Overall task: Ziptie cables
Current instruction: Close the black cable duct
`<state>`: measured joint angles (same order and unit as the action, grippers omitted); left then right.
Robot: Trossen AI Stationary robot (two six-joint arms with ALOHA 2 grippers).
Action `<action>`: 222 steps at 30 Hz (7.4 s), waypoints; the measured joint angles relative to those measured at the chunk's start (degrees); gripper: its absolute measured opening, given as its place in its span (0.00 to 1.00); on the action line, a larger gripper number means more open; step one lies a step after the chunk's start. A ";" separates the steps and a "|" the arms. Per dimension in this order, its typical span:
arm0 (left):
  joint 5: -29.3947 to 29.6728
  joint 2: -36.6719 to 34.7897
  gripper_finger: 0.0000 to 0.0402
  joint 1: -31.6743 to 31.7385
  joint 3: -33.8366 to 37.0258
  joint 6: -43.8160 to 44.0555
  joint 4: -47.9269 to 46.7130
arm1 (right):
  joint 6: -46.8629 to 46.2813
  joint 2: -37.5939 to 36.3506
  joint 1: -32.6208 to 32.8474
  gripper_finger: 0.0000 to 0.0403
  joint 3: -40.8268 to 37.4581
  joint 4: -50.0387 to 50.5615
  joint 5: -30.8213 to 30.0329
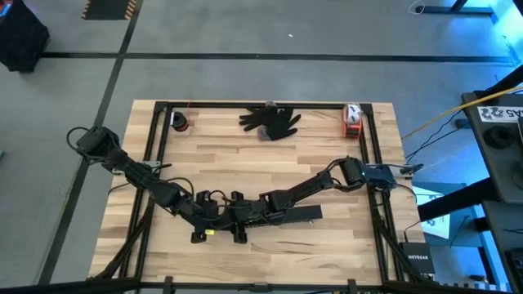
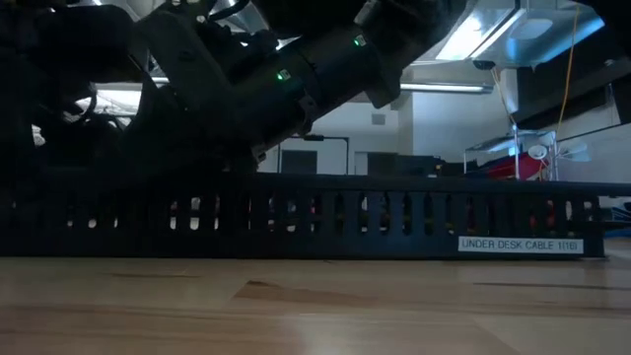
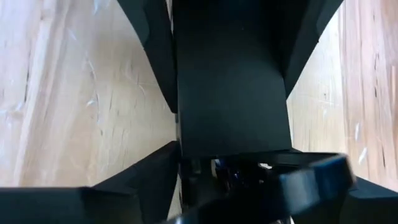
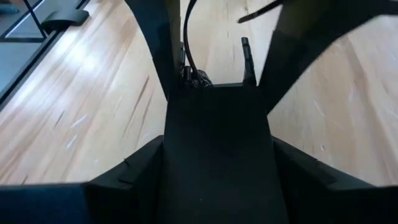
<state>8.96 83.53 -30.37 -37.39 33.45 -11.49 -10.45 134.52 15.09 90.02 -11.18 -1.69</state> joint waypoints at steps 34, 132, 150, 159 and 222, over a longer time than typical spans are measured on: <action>7.70 -1.19 0.49 -6.42 -3.22 6.95 -13.01 | -1.08 0.35 -0.13 0.57 -0.19 -1.05 -0.84; 2.90 -2.58 0.59 -6.23 0.45 4.80 -5.47 | -1.21 2.76 0.31 0.57 4.84 1.38 -0.33; 3.75 -1.60 0.68 -2.10 0.45 3.59 -1.02 | -0.60 2.78 -0.10 0.57 5.02 0.56 -1.73; 0.01 -5.31 0.70 -3.39 -3.56 3.09 -11.38 | -0.11 2.69 -0.17 0.57 5.22 2.52 -1.17; 8.04 -8.24 0.59 -8.31 5.10 11.17 -4.40 | -0.58 3.39 -0.11 0.57 5.17 1.39 -0.29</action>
<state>16.99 75.28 -38.68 -32.30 44.62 -15.88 -11.03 137.91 14.98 95.20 -9.78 -1.98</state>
